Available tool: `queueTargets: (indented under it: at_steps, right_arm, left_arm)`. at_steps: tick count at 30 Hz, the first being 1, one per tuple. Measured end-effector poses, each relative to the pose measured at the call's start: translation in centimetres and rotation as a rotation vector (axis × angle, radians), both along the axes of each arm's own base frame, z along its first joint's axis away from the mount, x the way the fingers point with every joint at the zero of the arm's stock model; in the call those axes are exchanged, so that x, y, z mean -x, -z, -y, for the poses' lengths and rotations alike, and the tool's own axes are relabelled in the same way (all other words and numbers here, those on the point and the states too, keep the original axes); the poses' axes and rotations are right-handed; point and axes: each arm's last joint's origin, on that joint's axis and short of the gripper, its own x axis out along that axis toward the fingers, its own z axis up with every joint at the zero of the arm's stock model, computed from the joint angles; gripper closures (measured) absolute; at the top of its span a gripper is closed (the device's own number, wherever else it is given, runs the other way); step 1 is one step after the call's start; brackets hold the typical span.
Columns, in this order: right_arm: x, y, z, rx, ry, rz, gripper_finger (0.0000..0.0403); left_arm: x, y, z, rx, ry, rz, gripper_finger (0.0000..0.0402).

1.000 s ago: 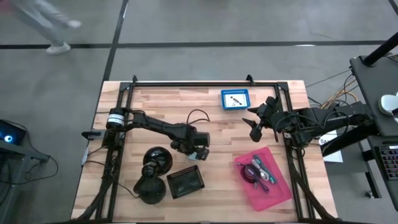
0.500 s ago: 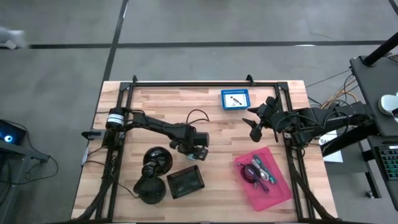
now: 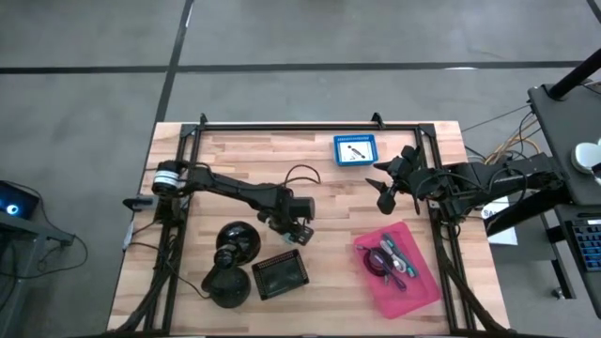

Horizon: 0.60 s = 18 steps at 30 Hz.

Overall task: Pick and place items into bin
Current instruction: Put the white charger adapter into the black bin

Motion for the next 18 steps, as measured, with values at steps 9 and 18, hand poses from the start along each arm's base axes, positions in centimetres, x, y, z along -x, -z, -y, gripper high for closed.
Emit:
queueTargets:
  at_steps: [9, 18]
  right_arm:
    - [0.0, 0.0, 0.0, -0.001, -0.001, 0.000, 0.0188]
    - [0.0, 0.0, 0.0, -0.001, -0.001, 0.000, 0.0188]
  left_arm:
    - [0.7, -3.1, 0.0, 0.048, 0.045, 0.099, 0.0217]
    - [1.7, -6.2, 0.2, 0.109, 0.103, 0.194, 0.0217]
